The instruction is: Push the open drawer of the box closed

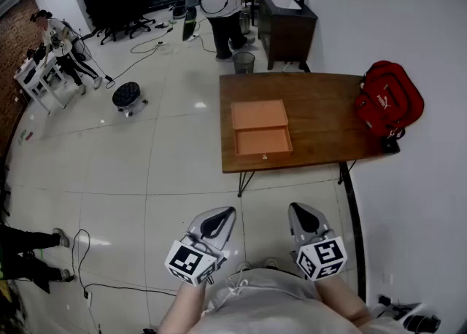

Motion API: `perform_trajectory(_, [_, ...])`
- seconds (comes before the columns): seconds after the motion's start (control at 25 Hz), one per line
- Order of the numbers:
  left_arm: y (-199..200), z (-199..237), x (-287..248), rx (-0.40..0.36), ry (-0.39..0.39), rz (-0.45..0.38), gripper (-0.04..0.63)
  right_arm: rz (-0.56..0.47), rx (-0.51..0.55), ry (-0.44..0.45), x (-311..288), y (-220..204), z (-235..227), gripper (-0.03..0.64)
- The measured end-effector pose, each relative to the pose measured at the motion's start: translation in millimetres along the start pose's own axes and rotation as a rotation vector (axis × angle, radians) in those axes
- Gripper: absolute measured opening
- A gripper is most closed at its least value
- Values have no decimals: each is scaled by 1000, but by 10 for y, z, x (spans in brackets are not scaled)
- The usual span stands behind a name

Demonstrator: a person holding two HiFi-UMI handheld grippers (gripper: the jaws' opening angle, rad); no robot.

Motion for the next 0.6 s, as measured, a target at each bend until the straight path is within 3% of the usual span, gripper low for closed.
perform_trajectory(0.32, [-71, 311, 30, 35, 11, 0, 6, 27, -3, -45, -202, -43, 9, 3])
perform_trajectory(0.6, [-256, 491, -367, 84, 3, 37, 6, 79, -33, -54, -464, -244, -304, 3])
Point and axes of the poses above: the fingertips, and each gripper's own axes: x backward along the fingers, z to its left, y out of its top, the point moved 2 cm from there along x, backward along the fingers, and after that the axes turned 6 degrees about x, right-handed, at the moved point
